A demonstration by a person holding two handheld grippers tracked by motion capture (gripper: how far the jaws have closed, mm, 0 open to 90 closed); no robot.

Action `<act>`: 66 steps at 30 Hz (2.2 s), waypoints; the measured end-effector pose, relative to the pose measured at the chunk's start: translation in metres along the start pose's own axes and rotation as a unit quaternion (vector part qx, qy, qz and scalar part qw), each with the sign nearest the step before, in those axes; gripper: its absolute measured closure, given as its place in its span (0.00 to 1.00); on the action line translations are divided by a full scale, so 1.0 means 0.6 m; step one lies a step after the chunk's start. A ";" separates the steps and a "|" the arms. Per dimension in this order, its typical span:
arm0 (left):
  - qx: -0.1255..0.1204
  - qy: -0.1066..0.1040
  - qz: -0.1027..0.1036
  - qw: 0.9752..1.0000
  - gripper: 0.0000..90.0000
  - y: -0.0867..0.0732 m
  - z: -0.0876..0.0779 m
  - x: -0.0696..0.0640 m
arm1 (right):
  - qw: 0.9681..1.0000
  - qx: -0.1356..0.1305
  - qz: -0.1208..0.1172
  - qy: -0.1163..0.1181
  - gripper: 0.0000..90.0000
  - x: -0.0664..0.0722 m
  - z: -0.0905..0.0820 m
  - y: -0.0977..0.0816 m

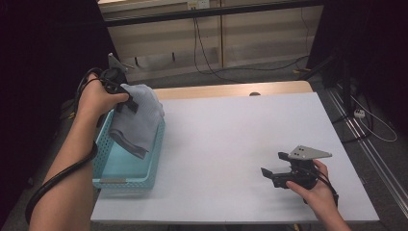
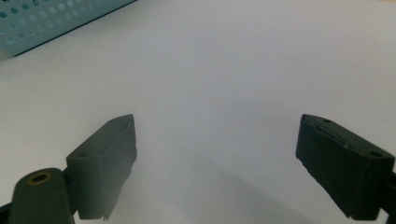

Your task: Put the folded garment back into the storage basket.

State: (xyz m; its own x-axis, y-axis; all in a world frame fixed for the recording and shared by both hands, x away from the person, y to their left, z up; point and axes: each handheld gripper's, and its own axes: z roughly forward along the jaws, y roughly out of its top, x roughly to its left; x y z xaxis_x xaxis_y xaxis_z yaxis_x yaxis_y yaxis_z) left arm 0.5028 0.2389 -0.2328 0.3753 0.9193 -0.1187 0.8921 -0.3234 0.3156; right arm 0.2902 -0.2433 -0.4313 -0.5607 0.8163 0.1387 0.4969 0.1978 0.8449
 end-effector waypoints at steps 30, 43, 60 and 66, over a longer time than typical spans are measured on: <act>-0.004 0.014 -0.021 1.000 0.81 -0.012 0.013 0.032 | 1.000 0.002 0.000 0.002 0.14 0.001 0.001 0.000; -0.005 0.019 -0.025 0.999 0.81 -0.019 0.030 0.043 | 1.000 0.003 0.000 0.001 0.14 0.000 0.002 -0.001; 0.015 0.015 -0.031 0.999 0.81 -0.036 0.057 0.046 | 1.000 0.004 -0.001 0.002 0.14 0.002 0.002 -0.001; 0.017 0.013 -0.031 0.999 0.81 -0.042 0.062 0.050 | 1.000 0.004 -0.002 0.003 0.14 0.002 0.004 -0.001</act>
State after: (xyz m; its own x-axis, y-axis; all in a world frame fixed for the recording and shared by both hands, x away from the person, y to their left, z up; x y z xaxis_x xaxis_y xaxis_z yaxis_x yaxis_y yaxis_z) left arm 0.5006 0.2662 -0.2794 0.3131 0.9429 -0.1132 0.9217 -0.2730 0.2754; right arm 0.2906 -0.2410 -0.4325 -0.5659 0.8127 0.1387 0.5003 0.2048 0.8413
